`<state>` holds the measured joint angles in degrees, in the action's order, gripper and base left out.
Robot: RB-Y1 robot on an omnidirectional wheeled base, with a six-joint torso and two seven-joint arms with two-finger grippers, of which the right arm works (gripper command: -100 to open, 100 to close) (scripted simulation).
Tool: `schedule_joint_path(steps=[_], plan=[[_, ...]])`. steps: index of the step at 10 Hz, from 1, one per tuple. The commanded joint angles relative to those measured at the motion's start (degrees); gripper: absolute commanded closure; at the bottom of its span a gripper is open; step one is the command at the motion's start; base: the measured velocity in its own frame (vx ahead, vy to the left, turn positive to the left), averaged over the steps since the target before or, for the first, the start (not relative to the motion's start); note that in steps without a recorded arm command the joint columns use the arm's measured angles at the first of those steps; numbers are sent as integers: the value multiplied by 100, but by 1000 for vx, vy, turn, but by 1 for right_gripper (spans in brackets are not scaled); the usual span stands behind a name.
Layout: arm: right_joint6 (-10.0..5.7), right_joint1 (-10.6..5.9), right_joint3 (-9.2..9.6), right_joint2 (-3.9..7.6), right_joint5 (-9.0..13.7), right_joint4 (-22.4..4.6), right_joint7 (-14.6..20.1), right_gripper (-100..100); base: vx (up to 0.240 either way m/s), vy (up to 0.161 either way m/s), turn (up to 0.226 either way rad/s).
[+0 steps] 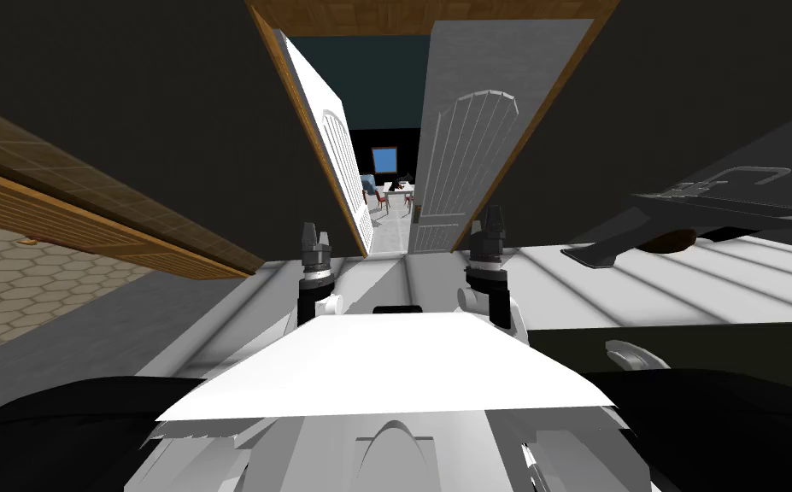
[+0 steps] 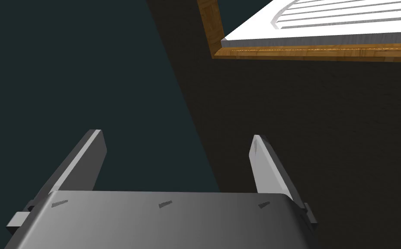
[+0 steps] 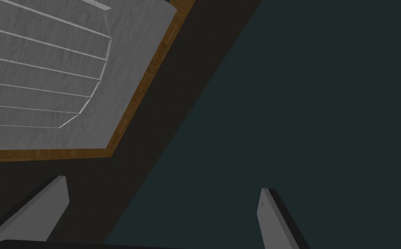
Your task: Push the door open
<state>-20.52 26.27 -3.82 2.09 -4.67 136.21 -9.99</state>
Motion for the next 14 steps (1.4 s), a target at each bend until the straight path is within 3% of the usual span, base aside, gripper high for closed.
schedule_joint_path(steps=[1,3,14], plan=[[-18,-72,8,62,52,-186,49,-100,11,86,29],[-35,-143,17,124,104,-371,98,-100,125,-31,35],[-223,-900,105,760,652,-2248,618,-100,105,1,51]])
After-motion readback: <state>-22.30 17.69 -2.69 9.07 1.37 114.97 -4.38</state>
